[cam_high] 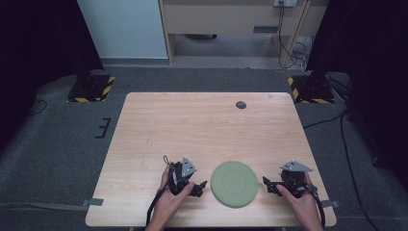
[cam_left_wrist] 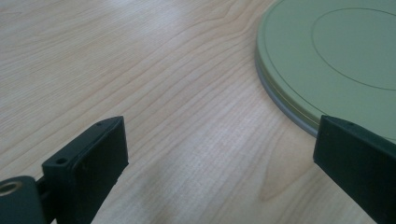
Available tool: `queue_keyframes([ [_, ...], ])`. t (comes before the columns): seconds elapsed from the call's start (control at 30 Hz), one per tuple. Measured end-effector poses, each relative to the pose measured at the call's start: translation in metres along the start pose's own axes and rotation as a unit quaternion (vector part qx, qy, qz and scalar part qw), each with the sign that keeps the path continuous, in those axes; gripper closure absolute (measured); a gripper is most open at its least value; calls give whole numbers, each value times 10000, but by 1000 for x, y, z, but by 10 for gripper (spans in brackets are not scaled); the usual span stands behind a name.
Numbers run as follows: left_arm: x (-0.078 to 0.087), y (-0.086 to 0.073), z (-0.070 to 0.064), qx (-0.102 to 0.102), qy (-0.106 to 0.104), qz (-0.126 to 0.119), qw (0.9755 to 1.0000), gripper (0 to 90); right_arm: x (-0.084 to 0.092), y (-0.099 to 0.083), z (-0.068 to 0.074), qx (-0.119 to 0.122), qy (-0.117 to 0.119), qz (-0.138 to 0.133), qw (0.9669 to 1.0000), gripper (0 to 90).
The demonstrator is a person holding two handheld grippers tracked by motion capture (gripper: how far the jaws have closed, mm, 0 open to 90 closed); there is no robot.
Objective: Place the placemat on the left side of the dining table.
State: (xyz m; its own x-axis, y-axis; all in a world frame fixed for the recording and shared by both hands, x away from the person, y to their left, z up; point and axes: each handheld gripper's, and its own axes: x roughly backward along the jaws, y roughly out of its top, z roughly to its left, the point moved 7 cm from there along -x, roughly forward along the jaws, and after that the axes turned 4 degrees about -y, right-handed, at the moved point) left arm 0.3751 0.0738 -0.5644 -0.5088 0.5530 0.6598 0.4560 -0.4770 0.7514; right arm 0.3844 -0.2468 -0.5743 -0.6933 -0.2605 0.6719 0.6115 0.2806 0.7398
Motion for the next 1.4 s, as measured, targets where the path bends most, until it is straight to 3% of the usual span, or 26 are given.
queue_keyframes([
  [0.27,3,1,-8,-69,-59,-41,10000,25,9,0,6,113,111,-75,9998,36],
  [0.6,2,-3,-29,-250,-155,88,9995,23,13,1,7,128,149,-125,9997,40],
  [1.1,-9,-4,-32,-302,-170,232,9991,23,12,-2,20,506,325,9,9982,51],
  [1.4,-15,-5,-37,-366,-213,302,9986,22,10,-3,22,544,379,64,9978,51],
])
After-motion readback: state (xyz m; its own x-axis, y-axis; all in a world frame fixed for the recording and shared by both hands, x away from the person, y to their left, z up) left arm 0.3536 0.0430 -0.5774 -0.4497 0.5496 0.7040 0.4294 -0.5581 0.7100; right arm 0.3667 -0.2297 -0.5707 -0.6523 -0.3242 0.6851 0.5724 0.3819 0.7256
